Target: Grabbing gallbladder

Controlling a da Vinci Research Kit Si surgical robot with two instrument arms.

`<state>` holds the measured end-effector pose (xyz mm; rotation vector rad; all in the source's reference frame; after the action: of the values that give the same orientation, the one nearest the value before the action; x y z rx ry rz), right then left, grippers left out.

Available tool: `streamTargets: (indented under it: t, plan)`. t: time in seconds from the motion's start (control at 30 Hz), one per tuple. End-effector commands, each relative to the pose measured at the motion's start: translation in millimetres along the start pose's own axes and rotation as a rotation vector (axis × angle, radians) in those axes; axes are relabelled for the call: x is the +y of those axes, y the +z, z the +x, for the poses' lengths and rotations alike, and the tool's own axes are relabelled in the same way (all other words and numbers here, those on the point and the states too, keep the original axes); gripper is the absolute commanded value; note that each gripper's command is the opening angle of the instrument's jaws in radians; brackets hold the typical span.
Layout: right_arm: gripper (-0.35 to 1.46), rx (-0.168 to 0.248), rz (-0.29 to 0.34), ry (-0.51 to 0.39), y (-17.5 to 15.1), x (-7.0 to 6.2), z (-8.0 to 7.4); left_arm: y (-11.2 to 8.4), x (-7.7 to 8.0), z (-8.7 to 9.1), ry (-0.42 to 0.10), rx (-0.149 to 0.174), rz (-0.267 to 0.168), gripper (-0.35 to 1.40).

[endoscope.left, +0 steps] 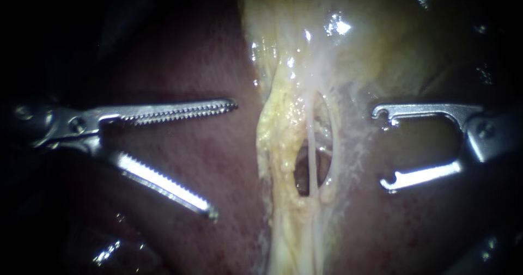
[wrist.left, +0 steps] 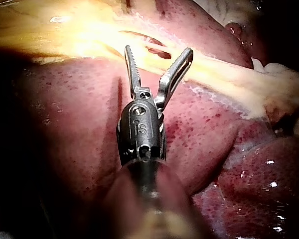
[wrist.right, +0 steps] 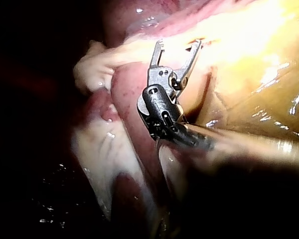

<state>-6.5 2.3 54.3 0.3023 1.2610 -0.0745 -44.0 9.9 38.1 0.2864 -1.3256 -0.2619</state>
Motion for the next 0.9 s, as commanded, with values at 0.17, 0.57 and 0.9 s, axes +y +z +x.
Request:
streamTargets:
  t: [0.17,0.57,0.9]
  plan:
    - [0.6,0.0,0.0,-0.001,0.0,0.0,0.0,-0.1,0.1,-0.1,-0.048,0.002,-0.037,0.93]
    - [0.6,0.0,0.0,-0.001,-0.1,-0.1,-0.1,3.1,3.5,0.6,-0.188,0.077,-0.124,0.78]
    - [0.6,0.0,0.001,-0.001,-0.2,-0.1,-0.2,5.3,5.1,0.9,-0.281,0.1,-0.15,0.49]
